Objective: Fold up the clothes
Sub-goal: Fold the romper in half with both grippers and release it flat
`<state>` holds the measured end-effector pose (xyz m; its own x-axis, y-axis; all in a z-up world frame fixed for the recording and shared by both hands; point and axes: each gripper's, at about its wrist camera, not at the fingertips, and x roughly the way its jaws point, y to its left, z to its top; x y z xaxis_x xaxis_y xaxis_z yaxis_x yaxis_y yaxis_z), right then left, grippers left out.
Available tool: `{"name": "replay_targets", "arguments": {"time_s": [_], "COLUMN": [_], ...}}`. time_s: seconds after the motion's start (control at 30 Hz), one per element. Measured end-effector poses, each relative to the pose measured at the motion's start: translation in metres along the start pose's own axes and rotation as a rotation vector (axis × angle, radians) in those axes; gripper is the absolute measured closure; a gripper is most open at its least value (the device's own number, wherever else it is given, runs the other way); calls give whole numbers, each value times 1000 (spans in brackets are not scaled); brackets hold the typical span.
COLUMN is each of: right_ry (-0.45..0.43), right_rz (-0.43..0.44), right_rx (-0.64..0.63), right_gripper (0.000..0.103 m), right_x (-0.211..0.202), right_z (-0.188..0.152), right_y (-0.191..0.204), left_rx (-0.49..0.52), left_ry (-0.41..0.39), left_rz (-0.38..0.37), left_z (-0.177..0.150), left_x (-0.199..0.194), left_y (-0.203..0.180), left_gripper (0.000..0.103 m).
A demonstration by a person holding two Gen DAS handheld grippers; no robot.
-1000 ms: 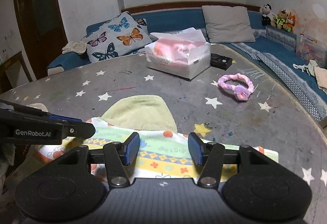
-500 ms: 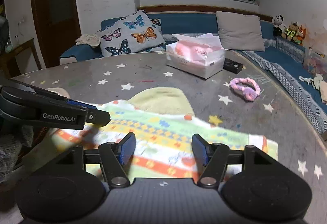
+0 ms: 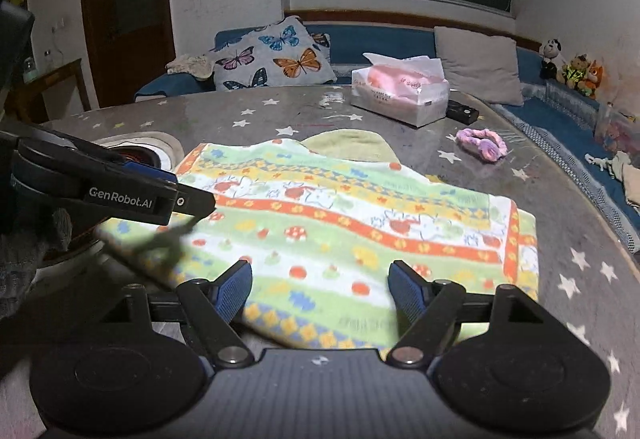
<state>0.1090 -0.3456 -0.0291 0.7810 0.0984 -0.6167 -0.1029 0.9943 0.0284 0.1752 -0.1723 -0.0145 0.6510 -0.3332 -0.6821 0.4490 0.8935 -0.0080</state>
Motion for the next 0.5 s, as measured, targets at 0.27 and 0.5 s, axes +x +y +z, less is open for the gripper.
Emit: {"name": "replay_targets", "arguments": {"time_s": [0.27,0.5], "right_ry": [-18,-16], "right_rz": [-23,-61], "right_rx": [87,180], "right_gripper": [14,14], "right_x": [-22,-32], "right_z": [-18,-29], "right_y": [-15,-43], "left_rx": [-28,-76], "left_ry": [-12,-21], "left_rz": [28,47], "left_z": [-24,-36], "left_x": [-17,-29], "left_y": [7,20], "left_gripper": [36,24]}}
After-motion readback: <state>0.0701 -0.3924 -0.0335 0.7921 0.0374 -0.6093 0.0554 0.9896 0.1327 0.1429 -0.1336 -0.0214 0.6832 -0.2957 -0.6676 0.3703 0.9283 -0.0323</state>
